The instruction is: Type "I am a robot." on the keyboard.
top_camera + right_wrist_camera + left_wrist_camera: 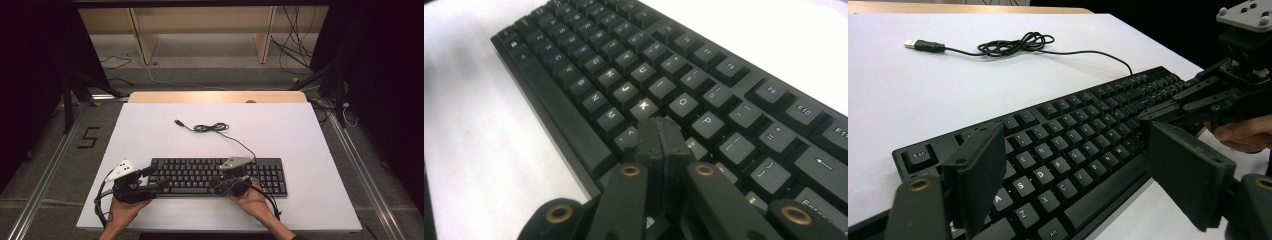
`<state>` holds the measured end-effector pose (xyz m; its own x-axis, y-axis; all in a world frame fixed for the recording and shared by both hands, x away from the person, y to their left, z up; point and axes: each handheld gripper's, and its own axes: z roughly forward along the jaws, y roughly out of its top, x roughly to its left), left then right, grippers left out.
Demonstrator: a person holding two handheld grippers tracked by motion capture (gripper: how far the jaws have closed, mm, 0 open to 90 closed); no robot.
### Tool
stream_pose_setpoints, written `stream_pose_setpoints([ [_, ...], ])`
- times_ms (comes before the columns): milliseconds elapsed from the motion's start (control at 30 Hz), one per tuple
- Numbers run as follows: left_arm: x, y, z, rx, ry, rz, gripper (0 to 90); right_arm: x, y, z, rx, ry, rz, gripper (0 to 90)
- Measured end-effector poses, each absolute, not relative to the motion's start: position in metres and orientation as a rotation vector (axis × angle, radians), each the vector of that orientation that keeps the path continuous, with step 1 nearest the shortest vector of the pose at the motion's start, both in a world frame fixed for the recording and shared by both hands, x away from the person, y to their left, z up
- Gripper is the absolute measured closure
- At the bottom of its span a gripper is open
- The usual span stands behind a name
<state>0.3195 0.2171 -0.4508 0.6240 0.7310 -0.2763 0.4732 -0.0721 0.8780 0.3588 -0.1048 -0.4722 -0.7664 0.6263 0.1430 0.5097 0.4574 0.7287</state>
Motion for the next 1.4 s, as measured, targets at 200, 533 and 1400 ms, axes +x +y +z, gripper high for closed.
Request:
stream_pose_setpoints([
  [200, 0.319, 0.217, -0.451, 1.718, 0.989, 0.288, 23.3, 0.36, -0.101, -0.478, 0.986, 2.57, 1.16, 90.0],
  [533, 0.319, 0.216, -0.452, 1.721, 0.989, 0.292, 23.3, 0.359, -0.1, -0.479, 1.006, 2.548, 1.169, 90.0],
  [1400, 0.319, 0.215, -0.452, 1.725, 0.979, 0.284, 22.8, 0.332, -0.177, -0.435, 1.068, 2.211, 1.518, 32.3],
])
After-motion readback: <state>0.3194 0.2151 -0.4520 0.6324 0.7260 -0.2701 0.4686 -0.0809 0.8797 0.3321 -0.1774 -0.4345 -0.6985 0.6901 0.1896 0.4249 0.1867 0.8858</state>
